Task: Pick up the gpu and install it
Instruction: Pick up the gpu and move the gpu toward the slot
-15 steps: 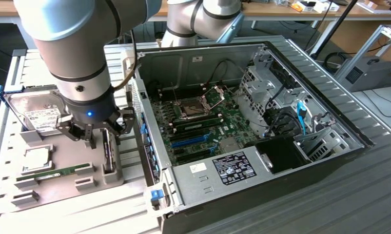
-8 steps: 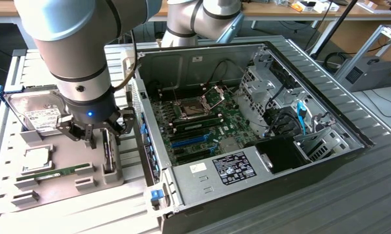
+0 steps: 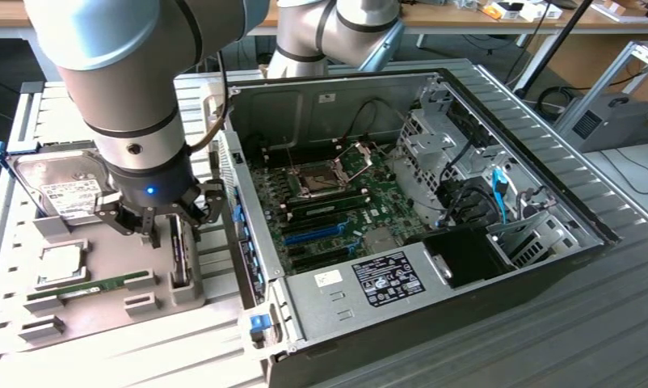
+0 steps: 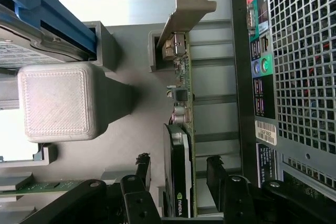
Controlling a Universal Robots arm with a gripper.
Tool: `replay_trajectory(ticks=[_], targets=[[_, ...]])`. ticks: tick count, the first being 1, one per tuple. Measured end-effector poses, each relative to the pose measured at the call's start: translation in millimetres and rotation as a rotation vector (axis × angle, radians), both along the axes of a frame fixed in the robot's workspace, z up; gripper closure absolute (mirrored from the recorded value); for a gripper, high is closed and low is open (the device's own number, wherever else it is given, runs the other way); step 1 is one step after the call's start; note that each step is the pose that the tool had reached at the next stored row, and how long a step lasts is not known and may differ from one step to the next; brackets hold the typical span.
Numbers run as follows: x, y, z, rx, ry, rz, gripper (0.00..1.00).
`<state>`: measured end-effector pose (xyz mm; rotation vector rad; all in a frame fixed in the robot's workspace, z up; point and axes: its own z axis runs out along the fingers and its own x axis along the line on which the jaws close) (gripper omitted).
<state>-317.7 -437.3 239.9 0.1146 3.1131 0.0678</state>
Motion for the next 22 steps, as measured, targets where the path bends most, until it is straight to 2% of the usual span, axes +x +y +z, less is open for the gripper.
replay_trajectory(ticks=[5, 7, 22], targets=[[0.0, 0.0, 0.0, 0.0000, 0.0000, 0.000, 0.44], [0.0, 0.0, 0.0, 0.0000, 0.0000, 0.000, 0.73], [0.0, 0.0, 1.8, -0.0001, 0.0002, 0.000, 0.73]])
